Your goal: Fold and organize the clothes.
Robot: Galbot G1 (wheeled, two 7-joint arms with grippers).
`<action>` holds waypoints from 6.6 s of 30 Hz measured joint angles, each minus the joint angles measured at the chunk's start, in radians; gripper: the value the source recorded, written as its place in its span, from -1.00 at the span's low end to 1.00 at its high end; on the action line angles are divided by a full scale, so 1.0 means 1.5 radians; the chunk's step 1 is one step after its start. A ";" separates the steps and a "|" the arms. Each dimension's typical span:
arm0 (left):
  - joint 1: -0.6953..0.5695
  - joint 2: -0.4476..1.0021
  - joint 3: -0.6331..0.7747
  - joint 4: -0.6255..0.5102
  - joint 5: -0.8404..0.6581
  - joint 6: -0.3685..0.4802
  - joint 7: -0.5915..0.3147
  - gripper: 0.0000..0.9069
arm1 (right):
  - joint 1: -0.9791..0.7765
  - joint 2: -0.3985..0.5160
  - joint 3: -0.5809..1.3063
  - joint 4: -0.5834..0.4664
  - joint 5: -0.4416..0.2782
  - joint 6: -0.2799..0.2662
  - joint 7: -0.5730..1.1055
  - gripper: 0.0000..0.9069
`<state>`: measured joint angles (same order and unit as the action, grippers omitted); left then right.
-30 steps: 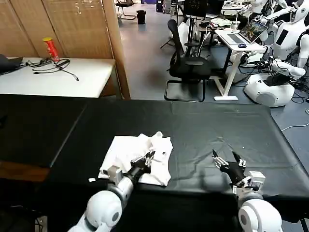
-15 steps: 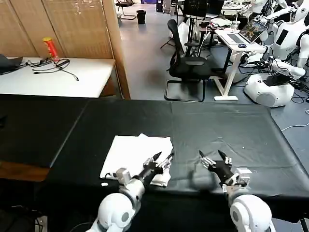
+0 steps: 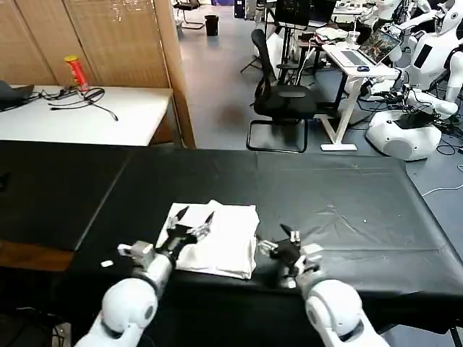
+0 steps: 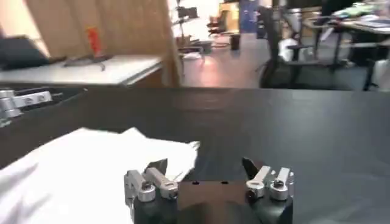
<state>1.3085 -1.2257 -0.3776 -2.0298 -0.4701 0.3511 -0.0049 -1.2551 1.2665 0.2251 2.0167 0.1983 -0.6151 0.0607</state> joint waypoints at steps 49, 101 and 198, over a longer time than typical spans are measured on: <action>-0.002 0.029 -0.151 0.092 -0.055 0.042 0.021 -1.00 | -0.093 0.021 0.153 0.143 0.036 0.060 -0.001 0.94; -0.019 0.108 0.016 -0.064 0.168 -0.081 0.020 0.94 | 0.024 0.059 -0.032 0.002 0.288 -0.040 0.031 0.94; 0.255 0.074 -0.136 -0.116 0.078 -0.081 -0.075 0.94 | -0.303 -0.081 0.165 0.121 0.013 0.349 0.146 0.94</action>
<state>1.6904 -1.1153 -0.5811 -2.2034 -0.3534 0.2289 -0.1178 -1.7096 1.1455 0.4728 2.1979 0.2175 -0.0923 0.2790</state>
